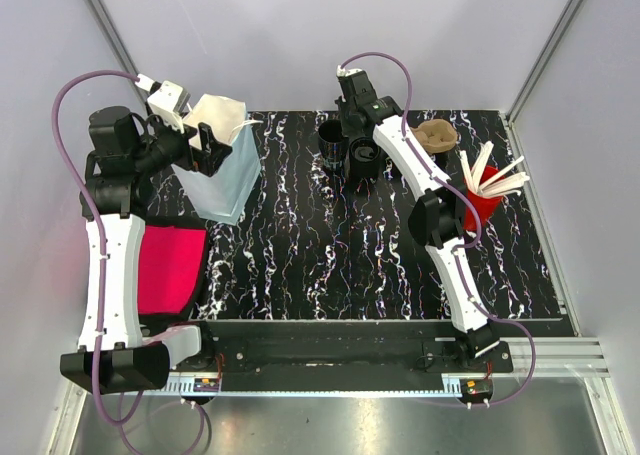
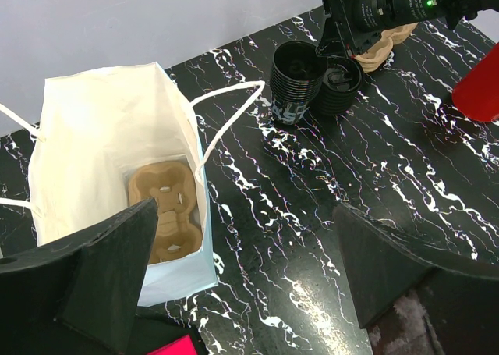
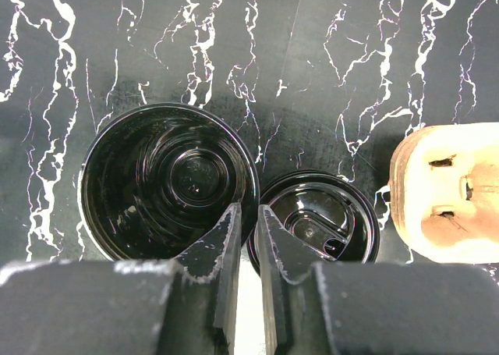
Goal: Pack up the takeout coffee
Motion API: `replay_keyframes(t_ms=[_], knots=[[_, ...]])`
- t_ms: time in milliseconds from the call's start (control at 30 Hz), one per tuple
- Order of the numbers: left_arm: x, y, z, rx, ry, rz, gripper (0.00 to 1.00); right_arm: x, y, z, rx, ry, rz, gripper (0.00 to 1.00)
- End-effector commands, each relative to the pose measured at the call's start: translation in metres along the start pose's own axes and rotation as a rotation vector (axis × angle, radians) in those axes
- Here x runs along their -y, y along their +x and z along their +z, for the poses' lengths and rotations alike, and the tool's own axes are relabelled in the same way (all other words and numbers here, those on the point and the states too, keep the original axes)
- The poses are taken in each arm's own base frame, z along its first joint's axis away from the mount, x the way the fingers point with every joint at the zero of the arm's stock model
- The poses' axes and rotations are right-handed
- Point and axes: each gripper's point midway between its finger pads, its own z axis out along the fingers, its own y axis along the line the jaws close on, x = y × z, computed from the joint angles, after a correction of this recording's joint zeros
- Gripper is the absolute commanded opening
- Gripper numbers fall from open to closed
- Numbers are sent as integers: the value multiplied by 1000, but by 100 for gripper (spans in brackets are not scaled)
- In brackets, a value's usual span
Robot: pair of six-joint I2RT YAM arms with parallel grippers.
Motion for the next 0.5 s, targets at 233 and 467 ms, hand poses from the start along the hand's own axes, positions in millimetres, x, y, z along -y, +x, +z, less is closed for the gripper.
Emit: replay_keyframes(t_ms=[233,467], knots=[[0,-10,2,42,19,17,99,0,-12,-2,35,-2,25,18],[1,-11,2,42,23,17,99,1,-13,-3,37,1,27,21]])
